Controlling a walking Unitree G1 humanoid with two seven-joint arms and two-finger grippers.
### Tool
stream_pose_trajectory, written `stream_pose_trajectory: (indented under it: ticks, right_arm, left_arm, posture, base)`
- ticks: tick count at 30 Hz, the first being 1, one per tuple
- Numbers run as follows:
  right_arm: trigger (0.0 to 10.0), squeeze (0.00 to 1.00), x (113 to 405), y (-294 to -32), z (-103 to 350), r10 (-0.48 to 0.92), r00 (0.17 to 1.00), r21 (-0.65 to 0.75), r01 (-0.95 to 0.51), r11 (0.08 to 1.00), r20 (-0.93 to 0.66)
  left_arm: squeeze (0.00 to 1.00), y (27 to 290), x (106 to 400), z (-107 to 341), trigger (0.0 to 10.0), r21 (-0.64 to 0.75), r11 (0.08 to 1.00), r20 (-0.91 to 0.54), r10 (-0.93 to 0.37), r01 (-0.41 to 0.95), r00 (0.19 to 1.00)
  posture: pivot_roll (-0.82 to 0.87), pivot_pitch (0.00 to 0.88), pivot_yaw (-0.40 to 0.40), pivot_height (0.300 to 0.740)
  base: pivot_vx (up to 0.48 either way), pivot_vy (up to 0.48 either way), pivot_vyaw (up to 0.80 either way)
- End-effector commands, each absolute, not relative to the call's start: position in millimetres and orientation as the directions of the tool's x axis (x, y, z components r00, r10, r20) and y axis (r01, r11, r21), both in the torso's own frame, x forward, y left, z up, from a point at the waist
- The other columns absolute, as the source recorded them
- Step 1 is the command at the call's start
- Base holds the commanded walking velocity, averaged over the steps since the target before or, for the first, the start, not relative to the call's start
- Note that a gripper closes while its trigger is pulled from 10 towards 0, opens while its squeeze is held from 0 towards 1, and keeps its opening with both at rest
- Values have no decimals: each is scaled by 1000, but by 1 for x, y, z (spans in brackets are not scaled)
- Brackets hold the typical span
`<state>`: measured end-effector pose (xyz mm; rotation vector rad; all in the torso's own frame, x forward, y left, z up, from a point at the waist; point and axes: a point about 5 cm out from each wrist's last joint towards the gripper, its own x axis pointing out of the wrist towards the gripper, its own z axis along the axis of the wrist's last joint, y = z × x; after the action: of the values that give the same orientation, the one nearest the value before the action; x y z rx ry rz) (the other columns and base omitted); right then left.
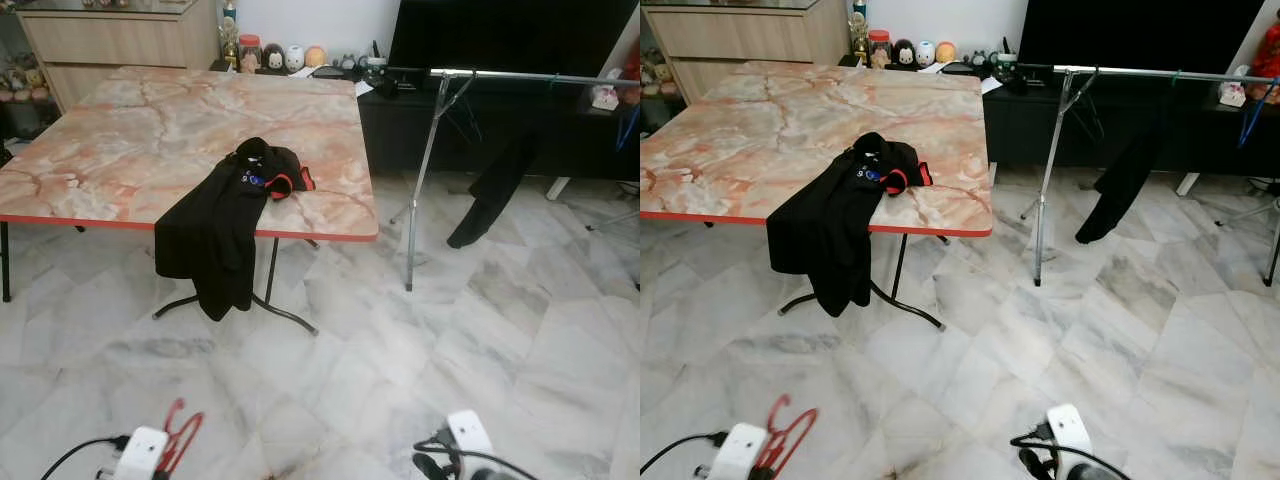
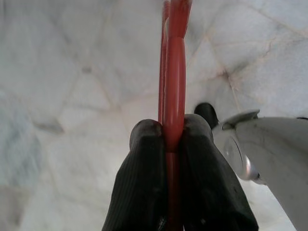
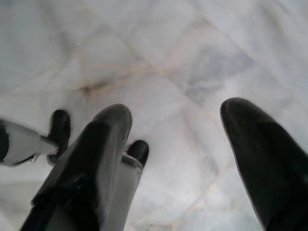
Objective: Hang hanger
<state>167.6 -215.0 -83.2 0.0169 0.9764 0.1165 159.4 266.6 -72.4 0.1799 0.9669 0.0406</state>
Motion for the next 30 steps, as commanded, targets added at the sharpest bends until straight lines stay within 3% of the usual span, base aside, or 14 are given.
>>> stream_pose_trajectory:
  ticks: [1, 11, 23, 30]
  right_arm:
    - [10000, 0, 169, -219, -82, 31, 576, 33, -6, 999, -817]
    - [10000, 0, 152, -212, -94, -78, 481, -100, -20, 995, -873]
    - [10000, 0, 141, -211, -98, -25, 443, -49, -44, 998, -896]
    - [10000, 0, 136, -212, -100, -27, 421, -65, -75, 995, -907]
  left_arm:
    - [0, 263, 156, -76, 10000, 150, 989, -828, 124, 3, 548]
    - [0, 249, 148, -86, 10000, 127, 992, -857, 122, -24, 500]
    - [0, 237, 144, -91, 10000, 124, 992, -873, 116, -13, 474]
    - [0, 232, 142, -93, 10000, 119, 993, -885, 105, 3, 454]
  posture:
    - [25, 2, -63, 740]
    - [-1, 0, -39, 740]
    - [-16, 0, -46, 740]
    - [-38, 0, -37, 740]
  base:
    - [0, 0, 0]
    - [0, 0, 0]
    - [0, 0, 0]
    - [0, -263, 0]
